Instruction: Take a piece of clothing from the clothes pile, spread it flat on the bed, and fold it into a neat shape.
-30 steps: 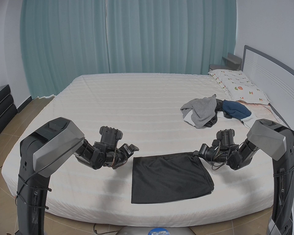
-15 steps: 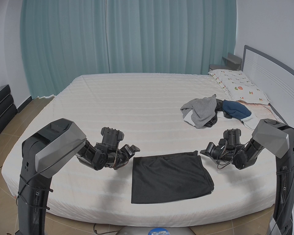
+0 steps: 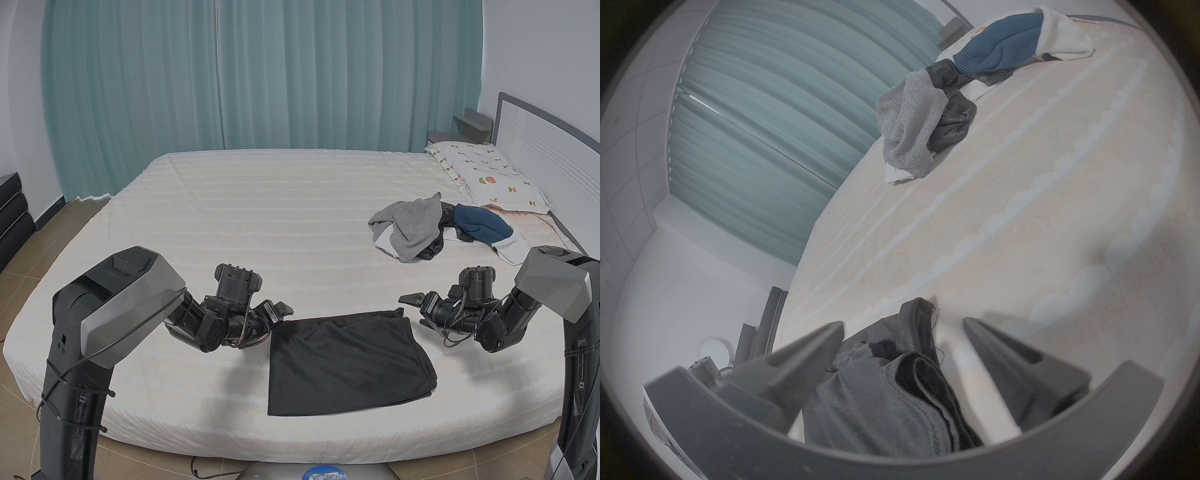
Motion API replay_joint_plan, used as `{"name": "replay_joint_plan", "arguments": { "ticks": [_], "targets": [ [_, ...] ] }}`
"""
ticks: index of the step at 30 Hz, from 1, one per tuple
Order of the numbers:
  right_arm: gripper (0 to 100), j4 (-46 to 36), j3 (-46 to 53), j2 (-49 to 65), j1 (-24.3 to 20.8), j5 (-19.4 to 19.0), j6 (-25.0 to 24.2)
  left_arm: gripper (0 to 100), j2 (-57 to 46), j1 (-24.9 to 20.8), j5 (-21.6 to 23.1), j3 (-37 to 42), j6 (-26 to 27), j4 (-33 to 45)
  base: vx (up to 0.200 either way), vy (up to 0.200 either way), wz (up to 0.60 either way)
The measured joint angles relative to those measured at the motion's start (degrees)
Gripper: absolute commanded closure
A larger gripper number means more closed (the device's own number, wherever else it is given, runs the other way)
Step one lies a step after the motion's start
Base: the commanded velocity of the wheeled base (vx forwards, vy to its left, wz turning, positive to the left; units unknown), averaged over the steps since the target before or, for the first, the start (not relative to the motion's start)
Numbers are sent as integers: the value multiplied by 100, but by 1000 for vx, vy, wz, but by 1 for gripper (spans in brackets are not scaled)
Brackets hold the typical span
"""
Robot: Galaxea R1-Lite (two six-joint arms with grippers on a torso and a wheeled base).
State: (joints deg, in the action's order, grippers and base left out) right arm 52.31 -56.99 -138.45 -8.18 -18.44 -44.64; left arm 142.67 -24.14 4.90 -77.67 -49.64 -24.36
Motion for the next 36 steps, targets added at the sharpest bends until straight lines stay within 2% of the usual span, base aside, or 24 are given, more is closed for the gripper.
{"name": "replay_joint_plan", "arguments": {
  "ticks": [1,10,15,20,32,33,36],
  "targets": [
    [0,0,11,0,-6,0,-22,100,15,-34,0,-15,2,0,0,0,0],
    [0,2,33,0,-48,0,-82,100,77,-77,-26,-55,2,2,0,0,0],
    [0,5,44,0,-88,2,-71,100,83,-74,-234,-56,-15,9,0,0,0],
    [0,18,110,2,-173,16,72,100,111,-69,-497,-100,-45,5,0,0,0],
    [0,368,226,-35,-334,-172,293,100,138,-69,-534,-118,-52,5,0,0,0],
    [100,369,226,-46,-352,-178,316,100,138,-69,-533,-118,-55,5,0,0,0],
    [100,369,222,-88,-375,-176,428,100,141,-69,-533,-118,-50,5,0,0,0]
  ]
}}
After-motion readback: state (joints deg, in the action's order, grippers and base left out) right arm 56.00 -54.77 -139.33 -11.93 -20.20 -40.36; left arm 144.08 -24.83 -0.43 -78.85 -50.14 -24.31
